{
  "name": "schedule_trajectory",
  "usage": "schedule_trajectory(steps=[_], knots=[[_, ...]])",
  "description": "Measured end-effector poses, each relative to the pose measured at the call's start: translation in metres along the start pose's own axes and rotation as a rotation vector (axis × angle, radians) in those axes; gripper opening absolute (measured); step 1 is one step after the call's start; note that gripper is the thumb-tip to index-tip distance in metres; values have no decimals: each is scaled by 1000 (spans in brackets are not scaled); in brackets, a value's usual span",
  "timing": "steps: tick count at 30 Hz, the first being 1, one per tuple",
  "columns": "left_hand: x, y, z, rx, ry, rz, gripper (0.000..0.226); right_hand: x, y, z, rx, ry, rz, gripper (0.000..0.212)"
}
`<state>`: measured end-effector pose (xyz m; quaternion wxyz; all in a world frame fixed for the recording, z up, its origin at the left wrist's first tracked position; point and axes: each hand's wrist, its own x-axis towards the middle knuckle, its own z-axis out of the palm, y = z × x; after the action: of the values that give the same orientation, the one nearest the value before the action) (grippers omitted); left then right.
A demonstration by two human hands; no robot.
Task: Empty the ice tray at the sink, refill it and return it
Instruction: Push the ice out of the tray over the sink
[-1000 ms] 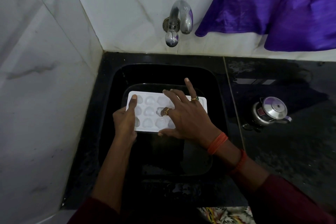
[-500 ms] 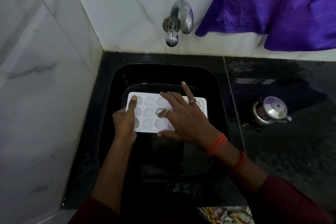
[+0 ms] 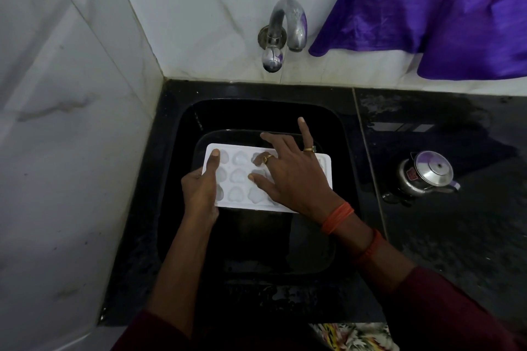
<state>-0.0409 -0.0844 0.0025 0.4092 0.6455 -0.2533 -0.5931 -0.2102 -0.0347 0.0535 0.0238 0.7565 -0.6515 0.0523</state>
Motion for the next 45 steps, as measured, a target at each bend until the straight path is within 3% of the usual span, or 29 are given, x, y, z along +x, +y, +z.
schedule_trajectory(steps=[15,22,28,45], knots=[[-5,-1,1,-20,-34,-2,34,7,-8,9,-21,120,91,45],[-5,-2,1,-25,-37,2,34,6,-8,8,-23,27,84,49],[-5,-2,2,-7,-43,-2,34,6,-5,5,-23,69,91,45],[-7,-2,2,-7,-36,-2,34,0,-5,1,-61,-21,97,53]])
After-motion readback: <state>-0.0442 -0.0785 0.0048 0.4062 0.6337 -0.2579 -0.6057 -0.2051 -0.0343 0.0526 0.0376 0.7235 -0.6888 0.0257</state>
